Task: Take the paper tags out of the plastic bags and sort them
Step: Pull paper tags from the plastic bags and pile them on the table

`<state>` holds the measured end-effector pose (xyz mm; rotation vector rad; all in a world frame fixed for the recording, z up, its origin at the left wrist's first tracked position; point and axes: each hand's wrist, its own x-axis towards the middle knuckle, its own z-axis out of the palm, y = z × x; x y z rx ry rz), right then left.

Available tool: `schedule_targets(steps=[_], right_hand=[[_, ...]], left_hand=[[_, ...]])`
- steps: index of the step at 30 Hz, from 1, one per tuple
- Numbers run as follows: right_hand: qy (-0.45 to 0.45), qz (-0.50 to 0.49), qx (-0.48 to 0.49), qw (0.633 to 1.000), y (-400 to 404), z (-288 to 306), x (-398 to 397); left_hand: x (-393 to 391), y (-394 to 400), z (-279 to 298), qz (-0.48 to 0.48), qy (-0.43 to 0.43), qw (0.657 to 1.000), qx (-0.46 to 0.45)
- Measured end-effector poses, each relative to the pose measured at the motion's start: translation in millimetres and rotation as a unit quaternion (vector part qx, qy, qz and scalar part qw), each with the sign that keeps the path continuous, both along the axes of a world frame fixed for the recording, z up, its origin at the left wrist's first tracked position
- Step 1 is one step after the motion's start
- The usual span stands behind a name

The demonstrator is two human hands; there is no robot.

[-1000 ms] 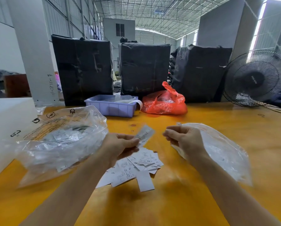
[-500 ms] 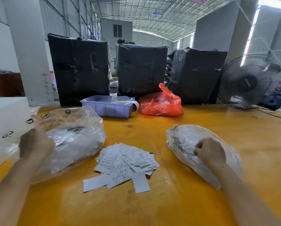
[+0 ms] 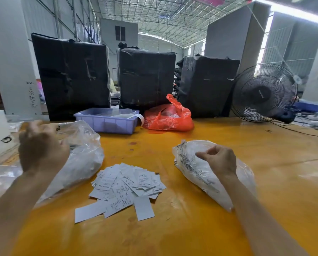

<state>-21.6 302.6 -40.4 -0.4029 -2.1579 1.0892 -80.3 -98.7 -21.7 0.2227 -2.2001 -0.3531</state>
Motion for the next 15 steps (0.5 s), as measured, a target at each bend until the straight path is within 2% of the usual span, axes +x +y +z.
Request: schedule_targets(steps=[1, 3, 5, 6, 7, 8, 10, 11, 12, 13, 15], right_hand=[[0.013, 0.007, -0.027, 1.000, -1, 1, 1], [0.075, 0.052, -0.164, 0.982, -6, 5, 4], [0.110, 0.121, -0.320, 0.933, -16, 14, 9], [0.102, 0.159, -0.365, 0.912, -23, 18, 11], [0.086, 0.200, -0.393, 0.894, -33, 21, 13], [0.066, 0.242, -0.406, 0.879, -45, 23, 16], [0.018, 0.308, -0.398, 0.864, -72, 23, 20], [-0.006, 0.329, -0.380, 0.865, -86, 21, 23], [-0.022, 0.343, -0.362, 0.866, -98, 20, 26], [-0.028, 0.354, -0.353, 0.866, -107, 18, 29], [-0.027, 0.368, -0.351, 0.861, -118, 14, 30]], left_hand=[[14, 16, 9, -0.012, 0.029, 0.999, -0.010], [33, 42, 19, -0.079, 0.039, 0.996, 0.007], [47, 68, 24, -0.163, 0.025, 0.984, 0.065], [55, 81, 26, -0.214, 0.006, 0.972, 0.094], [64, 95, 27, -0.276, -0.019, 0.952, 0.135], [73, 109, 29, -0.338, -0.072, 0.916, 0.204], [87, 131, 31, -0.445, -0.208, 0.798, 0.350], [91, 139, 29, -0.465, -0.260, 0.748, 0.395], [92, 144, 26, -0.472, -0.291, 0.723, 0.413], [92, 147, 23, -0.474, -0.303, 0.714, 0.416], [90, 146, 17, -0.463, -0.295, 0.719, 0.427]])
